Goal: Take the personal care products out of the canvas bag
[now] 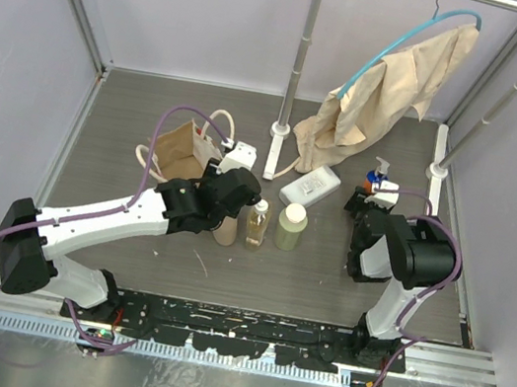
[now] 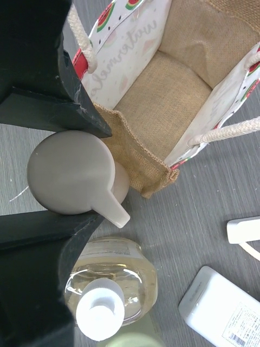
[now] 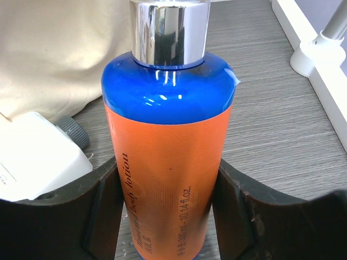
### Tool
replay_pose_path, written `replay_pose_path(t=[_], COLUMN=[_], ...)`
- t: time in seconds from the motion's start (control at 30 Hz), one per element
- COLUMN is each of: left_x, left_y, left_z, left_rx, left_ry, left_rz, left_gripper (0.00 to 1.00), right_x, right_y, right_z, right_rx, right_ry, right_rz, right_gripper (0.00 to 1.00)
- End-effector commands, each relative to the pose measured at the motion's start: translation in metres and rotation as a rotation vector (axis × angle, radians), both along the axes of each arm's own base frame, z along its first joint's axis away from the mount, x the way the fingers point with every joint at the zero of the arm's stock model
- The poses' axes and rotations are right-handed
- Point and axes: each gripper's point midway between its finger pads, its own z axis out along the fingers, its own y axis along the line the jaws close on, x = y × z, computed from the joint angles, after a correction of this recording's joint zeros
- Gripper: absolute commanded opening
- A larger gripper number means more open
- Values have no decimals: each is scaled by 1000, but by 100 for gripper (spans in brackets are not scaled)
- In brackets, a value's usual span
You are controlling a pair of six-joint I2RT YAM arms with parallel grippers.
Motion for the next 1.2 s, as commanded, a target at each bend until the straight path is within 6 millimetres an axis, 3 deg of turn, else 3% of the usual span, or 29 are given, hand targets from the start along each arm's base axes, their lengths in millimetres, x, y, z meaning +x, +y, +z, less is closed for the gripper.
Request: replay_pose_path(t=[0.0,0.07,0.13,0.2,0.23,0.53,0.73,0.9,0.97,1.07,1.17], left_x=[15,16,17,17,17,17,17,16,15,12,11], left_y=[-5,-6,-6,-7,-6,-4,-4,-6,-4,0,6], left_z=[36,35,34,35,34,34,35,43,45,48,54], left_rx=[-81,-75,-68,-65,-62,-50,-54,-80,-83,-96,-108], left_ry=[-118,-119,-118,-119,-118,-124,-128,-134,-136,-138,-154], left_rz=[41,41,40,39,39,43,44,29,28,32,46], left_gripper=[58,58,58,58,58,58,59,76,85,91,91], right_x=[7,6,6,4,4,-12,-39,-19,-16,-15,-9], right_y=[-1,-1,-3,-4,-4,-8,-7,12,26,42,66], right_z=[57,56,56,57,58,92,142,167,199,228,226], right_rx=[29,25,12,4,2,-11,-33,15,52,118,212], right_ry=[-230,-226,-224,-225,-227,-305,-400,-152,-152,-81,107], right_rz=[-10,-12,-18,-23,-26,-29,-9,21,63,74,129], right_gripper=[33,43,64,91,99,100,100,100,97,97,100])
